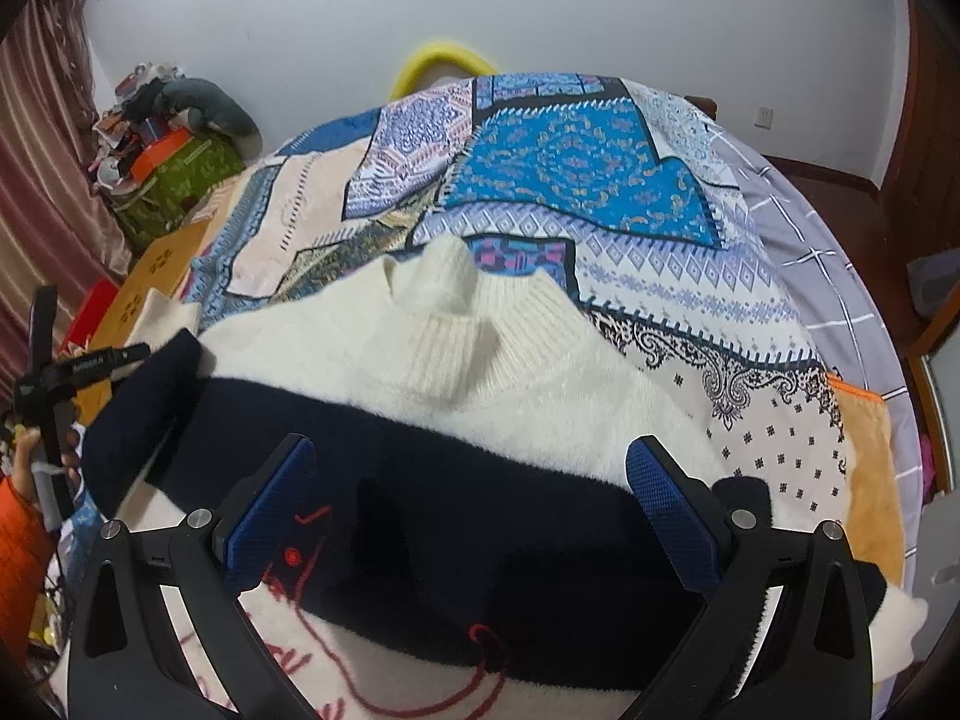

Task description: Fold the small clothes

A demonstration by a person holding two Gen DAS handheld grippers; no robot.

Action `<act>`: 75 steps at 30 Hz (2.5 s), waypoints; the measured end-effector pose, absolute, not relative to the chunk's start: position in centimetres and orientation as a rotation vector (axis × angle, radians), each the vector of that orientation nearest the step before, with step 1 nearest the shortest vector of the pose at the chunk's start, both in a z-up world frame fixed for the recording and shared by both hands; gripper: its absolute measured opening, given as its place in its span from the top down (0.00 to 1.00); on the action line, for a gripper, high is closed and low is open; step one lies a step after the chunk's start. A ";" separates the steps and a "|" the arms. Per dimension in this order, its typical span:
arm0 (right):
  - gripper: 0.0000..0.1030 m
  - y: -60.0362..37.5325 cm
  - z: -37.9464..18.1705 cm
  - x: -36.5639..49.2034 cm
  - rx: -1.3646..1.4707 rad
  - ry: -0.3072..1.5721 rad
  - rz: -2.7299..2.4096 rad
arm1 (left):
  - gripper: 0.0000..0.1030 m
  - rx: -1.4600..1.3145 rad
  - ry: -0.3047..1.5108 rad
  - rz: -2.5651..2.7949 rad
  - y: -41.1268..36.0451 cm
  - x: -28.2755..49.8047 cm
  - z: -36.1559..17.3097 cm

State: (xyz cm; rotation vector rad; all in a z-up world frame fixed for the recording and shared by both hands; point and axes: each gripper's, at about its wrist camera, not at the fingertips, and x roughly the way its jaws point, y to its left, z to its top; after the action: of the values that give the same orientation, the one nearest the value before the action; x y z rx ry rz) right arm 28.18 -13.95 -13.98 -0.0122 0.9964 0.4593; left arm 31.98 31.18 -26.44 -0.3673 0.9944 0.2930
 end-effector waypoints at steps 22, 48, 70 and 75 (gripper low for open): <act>0.00 -21.6 -16.8 26.7 0.011 1.128 0.327 | 0.93 -0.178 0.880 0.194 24.4 30.7 -16.2; 0.88 -30.3 -15.2 25.0 0.093 1.104 0.265 | 0.93 -0.113 0.827 -0.013 11.6 31.3 -11.7; 0.74 -34.1 -6.1 20.4 0.067 0.933 0.253 | 0.93 -0.145 0.898 -0.283 -1.7 31.1 -10.4; 0.70 -30.7 -5.4 20.0 0.029 0.894 0.318 | 0.93 -0.067 0.928 -0.294 -4.4 30.0 -11.2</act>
State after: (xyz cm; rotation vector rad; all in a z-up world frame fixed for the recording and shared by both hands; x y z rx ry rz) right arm 19.99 -30.75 -5.38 0.0295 0.8939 0.3182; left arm 30.01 -4.40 -11.19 -0.0672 0.9281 -0.2939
